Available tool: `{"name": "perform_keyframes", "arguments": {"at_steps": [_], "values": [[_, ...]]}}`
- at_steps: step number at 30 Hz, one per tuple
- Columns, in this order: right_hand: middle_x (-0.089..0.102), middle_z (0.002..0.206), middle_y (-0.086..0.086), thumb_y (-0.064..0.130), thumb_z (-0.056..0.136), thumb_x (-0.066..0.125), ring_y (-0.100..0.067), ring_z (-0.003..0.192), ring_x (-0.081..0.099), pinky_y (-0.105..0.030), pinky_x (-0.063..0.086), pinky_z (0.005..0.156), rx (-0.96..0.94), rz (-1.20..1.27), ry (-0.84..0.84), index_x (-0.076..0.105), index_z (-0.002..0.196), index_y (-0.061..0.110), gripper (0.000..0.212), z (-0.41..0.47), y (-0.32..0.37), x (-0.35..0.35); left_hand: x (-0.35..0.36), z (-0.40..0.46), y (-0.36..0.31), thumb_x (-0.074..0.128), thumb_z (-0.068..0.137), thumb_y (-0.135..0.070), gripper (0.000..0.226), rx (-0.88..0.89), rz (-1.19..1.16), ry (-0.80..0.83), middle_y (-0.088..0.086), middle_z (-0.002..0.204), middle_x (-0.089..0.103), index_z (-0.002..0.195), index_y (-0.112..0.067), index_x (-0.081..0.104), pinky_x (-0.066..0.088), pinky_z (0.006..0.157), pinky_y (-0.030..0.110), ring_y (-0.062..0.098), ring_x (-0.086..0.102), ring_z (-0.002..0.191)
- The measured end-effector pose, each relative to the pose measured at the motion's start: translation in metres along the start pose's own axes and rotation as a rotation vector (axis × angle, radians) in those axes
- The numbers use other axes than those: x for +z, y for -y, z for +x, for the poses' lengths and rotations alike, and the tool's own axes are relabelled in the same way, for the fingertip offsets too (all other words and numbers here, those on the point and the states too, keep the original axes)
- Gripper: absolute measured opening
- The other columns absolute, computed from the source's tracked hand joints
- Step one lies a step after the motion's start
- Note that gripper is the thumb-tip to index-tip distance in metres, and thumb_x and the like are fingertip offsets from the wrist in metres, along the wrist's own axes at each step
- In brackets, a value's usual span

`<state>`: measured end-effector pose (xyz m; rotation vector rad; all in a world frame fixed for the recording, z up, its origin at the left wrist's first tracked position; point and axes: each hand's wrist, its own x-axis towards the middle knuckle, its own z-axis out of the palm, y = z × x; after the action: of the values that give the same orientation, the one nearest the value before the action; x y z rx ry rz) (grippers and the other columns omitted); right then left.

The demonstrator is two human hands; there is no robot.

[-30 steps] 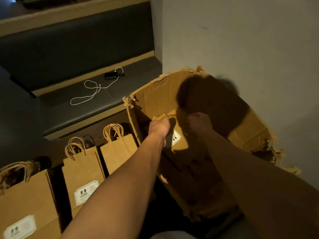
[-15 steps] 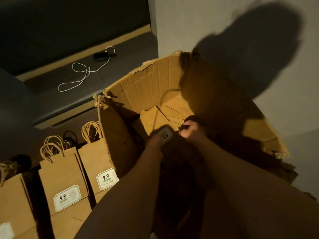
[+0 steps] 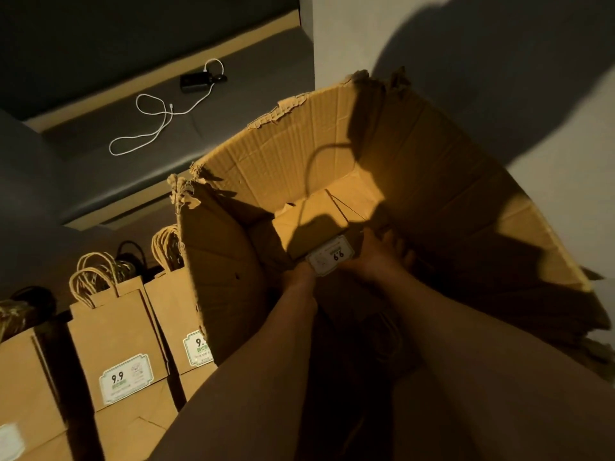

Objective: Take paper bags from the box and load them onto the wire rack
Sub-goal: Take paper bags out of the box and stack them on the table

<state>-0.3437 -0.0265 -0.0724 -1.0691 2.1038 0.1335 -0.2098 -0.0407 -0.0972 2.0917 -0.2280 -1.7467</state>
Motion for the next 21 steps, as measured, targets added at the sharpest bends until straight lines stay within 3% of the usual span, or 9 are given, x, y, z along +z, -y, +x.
{"name": "perform_keyframes", "arguments": {"at_steps": [4, 6, 10, 12, 14, 16, 17, 19, 21], "values": [[0.019, 0.155, -0.013, 0.053, 0.075, 0.072, -0.037, 0.145, 0.011, -0.057, 0.01, 0.114, 0.02, 0.081, -0.001, 0.028, 0.146, 0.033, 0.086, -0.002, -0.008, 0.007, 0.004, 0.006, 0.004, 0.062, 0.081, -0.017, 0.077, 0.033, 0.035, -0.032, 0.018, 0.124, 0.06, 0.151, -0.013, 0.029, 0.058, 0.085, 0.053, 0.038, 0.064, 0.102], [0.025, 0.152, -0.012, 0.049, 0.079, 0.069, -0.036, 0.144, 0.018, -0.056, 0.013, 0.115, 0.016, 0.116, -0.029, 0.032, 0.145, 0.029, 0.079, -0.004, -0.008, 0.007, 0.008, 0.009, 0.002, 0.063, 0.074, -0.024, 0.084, 0.048, 0.066, -0.057, 0.016, 0.123, 0.06, 0.151, -0.015, 0.03, 0.058, 0.084, 0.051, 0.036, 0.065, 0.1], [0.047, 0.138, -0.012, 0.045, 0.083, 0.067, -0.032, 0.128, 0.045, -0.049, 0.038, 0.105, -0.03, 0.229, -0.031, 0.041, 0.137, 0.018, 0.066, -0.01, -0.003, -0.001, 0.007, -0.02, -0.008, 0.067, 0.082, -0.021, 0.047, 0.063, 0.042, -0.048, 0.016, 0.112, 0.063, 0.123, -0.006, 0.048, 0.06, 0.082, 0.047, 0.033, 0.067, 0.095], [0.056, 0.127, -0.013, 0.034, 0.085, 0.069, -0.026, 0.105, 0.058, -0.036, 0.049, 0.085, -0.077, 0.407, 0.049, 0.049, 0.128, 0.013, 0.052, -0.017, -0.003, -0.012, 0.004, -0.027, -0.01, 0.067, 0.084, -0.016, 0.04, 0.085, 0.025, -0.052, 0.016, 0.111, 0.064, 0.121, -0.008, 0.053, 0.059, 0.083, 0.045, 0.033, 0.067, 0.096], [0.056, 0.127, -0.012, 0.019, 0.087, 0.066, -0.02, 0.095, 0.059, -0.03, 0.048, 0.076, -0.071, 0.582, 0.127, 0.048, 0.133, 0.01, 0.05, -0.025, -0.003, -0.022, 0.002, -0.029, -0.017, 0.065, 0.084, -0.013, 0.045, 0.109, 0.023, -0.045, 0.018, 0.117, 0.063, 0.127, -0.004, 0.053, 0.056, 0.089, 0.045, 0.034, 0.065, 0.102], [0.054, 0.131, -0.013, 0.013, 0.082, 0.066, -0.027, 0.109, 0.058, -0.031, 0.047, 0.086, -0.05, 0.652, 0.108, 0.045, 0.14, 0.004, 0.062, -0.031, -0.003, -0.028, 0.002, -0.032, -0.027, 0.058, 0.087, -0.006, 0.051, 0.141, 0.003, -0.038, 0.021, 0.132, 0.057, 0.136, 0.003, 0.048, 0.047, 0.1, 0.037, 0.035, 0.06, 0.116], [0.058, 0.129, -0.014, 0.015, 0.073, 0.068, -0.029, 0.111, 0.06, -0.033, 0.05, 0.09, -0.06, 0.687, 0.068, 0.052, 0.134, 0.001, 0.065, -0.035, -0.001, -0.03, 0.002, -0.035, -0.032, 0.058, 0.084, -0.004, 0.05, 0.162, 0.023, -0.028, 0.02, 0.131, 0.059, 0.133, 0.006, 0.052, 0.045, 0.097, 0.032, 0.034, 0.061, 0.115], [0.07, 0.11, -0.015, 0.021, 0.057, 0.059, -0.031, 0.098, 0.067, -0.044, 0.055, 0.09, -0.056, 0.766, -0.03, 0.069, 0.111, 0.002, 0.059, -0.038, 0.001, -0.028, 0.001, -0.049, -0.041, 0.06, 0.066, -0.007, 0.049, 0.221, 0.116, -0.009, 0.015, 0.112, 0.07, 0.113, 0.004, 0.066, 0.053, 0.078, 0.034, 0.033, 0.069, 0.093], [0.072, 0.099, -0.015, 0.022, 0.057, 0.053, -0.032, 0.093, 0.068, -0.045, 0.056, 0.086, -0.028, 0.822, -0.12, 0.07, 0.103, 0.003, 0.053, -0.037, 0.002, -0.031, 0.002, -0.067, -0.05, 0.056, 0.056, -0.014, 0.053, 0.302, 0.137, 0.04, 0.014, 0.103, 0.072, 0.107, -0.004, 0.068, 0.056, 0.078, 0.042, 0.034, 0.069, 0.087]]}}
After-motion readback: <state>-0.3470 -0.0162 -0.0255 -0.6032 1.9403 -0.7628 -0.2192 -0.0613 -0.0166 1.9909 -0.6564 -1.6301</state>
